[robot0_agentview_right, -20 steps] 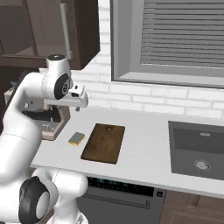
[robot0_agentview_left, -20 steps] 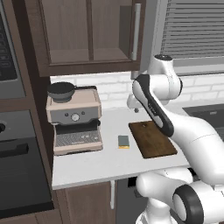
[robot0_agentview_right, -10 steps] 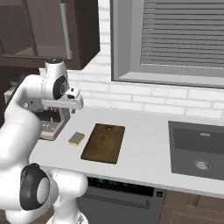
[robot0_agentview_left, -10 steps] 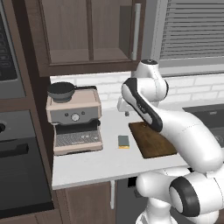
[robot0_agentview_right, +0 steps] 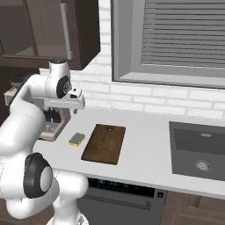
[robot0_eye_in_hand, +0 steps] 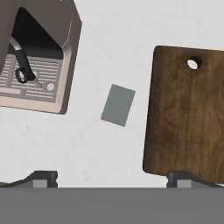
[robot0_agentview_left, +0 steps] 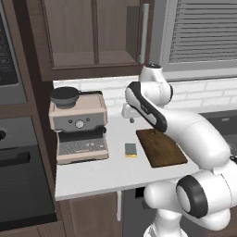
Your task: Pick up the sponge from the counter and clean the cutting board by briefly scrubbing or pressing down on the cutting board. Once finished, release the sponge.
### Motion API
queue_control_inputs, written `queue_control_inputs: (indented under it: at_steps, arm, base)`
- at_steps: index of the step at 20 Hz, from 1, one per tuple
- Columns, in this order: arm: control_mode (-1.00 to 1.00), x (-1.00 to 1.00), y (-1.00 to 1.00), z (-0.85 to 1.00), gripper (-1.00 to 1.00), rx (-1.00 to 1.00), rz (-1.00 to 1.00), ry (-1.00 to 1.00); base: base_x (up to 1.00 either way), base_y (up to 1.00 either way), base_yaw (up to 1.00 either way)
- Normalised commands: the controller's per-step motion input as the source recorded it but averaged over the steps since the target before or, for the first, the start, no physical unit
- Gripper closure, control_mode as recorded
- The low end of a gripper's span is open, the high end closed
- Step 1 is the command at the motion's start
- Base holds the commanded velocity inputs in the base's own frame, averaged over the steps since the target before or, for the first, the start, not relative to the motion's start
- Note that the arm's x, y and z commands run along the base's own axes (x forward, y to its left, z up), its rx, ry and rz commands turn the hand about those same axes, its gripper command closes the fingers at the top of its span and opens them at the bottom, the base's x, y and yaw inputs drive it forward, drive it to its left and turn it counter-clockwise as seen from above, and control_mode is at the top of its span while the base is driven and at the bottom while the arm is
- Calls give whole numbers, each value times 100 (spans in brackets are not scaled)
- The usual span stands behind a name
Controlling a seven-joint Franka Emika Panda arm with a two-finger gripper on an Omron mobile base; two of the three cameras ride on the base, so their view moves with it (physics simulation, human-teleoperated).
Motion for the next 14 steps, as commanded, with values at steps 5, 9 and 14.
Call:
queue_control_inputs:
  at_steps: [5,9,14]
  arm:
    - [-100,0,0,-34,-100,0,1,0]
    - [-100,0,2,-42,-100,0,0,0]
    - [-100,21,0,-43,-100,0,0,1]
  base:
    - [0,0,0]
    - [0,0,0]
    - [0,0,0]
